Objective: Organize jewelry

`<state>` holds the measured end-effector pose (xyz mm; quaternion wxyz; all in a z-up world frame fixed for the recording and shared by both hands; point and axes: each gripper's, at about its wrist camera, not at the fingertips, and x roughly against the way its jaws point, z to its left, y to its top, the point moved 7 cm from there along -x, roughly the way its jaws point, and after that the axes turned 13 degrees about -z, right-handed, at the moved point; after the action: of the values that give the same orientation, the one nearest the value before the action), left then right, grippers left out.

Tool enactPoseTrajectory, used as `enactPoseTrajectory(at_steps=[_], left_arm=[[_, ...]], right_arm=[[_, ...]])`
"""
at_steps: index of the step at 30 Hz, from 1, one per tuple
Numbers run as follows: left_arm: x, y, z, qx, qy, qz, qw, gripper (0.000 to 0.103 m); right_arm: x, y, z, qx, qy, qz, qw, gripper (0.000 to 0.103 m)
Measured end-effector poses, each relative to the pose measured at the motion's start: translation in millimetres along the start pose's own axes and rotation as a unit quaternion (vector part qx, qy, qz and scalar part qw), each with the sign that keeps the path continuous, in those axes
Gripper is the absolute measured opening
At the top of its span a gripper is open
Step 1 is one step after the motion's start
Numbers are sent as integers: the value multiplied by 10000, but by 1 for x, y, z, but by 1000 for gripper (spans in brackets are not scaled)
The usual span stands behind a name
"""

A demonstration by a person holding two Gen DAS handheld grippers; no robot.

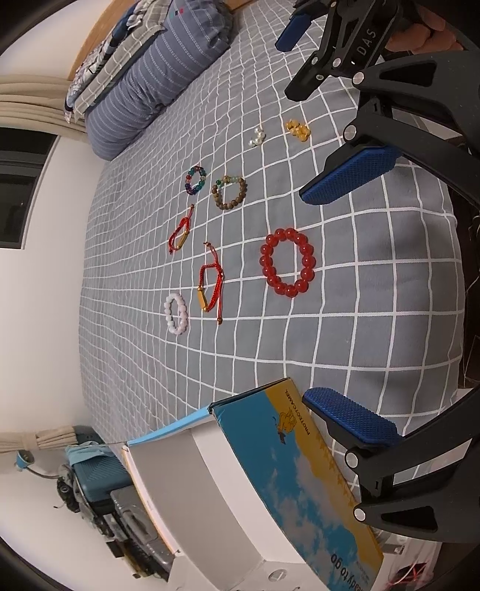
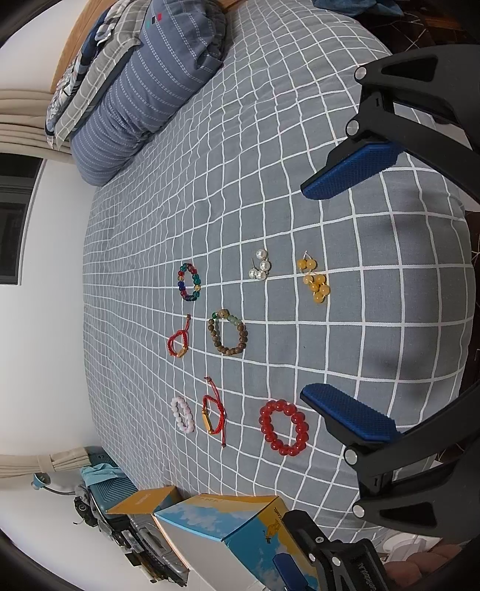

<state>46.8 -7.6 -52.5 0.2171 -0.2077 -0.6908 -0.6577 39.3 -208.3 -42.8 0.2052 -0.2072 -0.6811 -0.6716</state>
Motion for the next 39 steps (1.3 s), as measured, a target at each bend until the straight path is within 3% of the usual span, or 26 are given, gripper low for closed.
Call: enactPoseTrajectory(at_steps=[39], left_arm=[[0,2,-4,-103,22,-32,9999,97]], right_arm=[[2,3,0,1,-3,-18,10000,96]])
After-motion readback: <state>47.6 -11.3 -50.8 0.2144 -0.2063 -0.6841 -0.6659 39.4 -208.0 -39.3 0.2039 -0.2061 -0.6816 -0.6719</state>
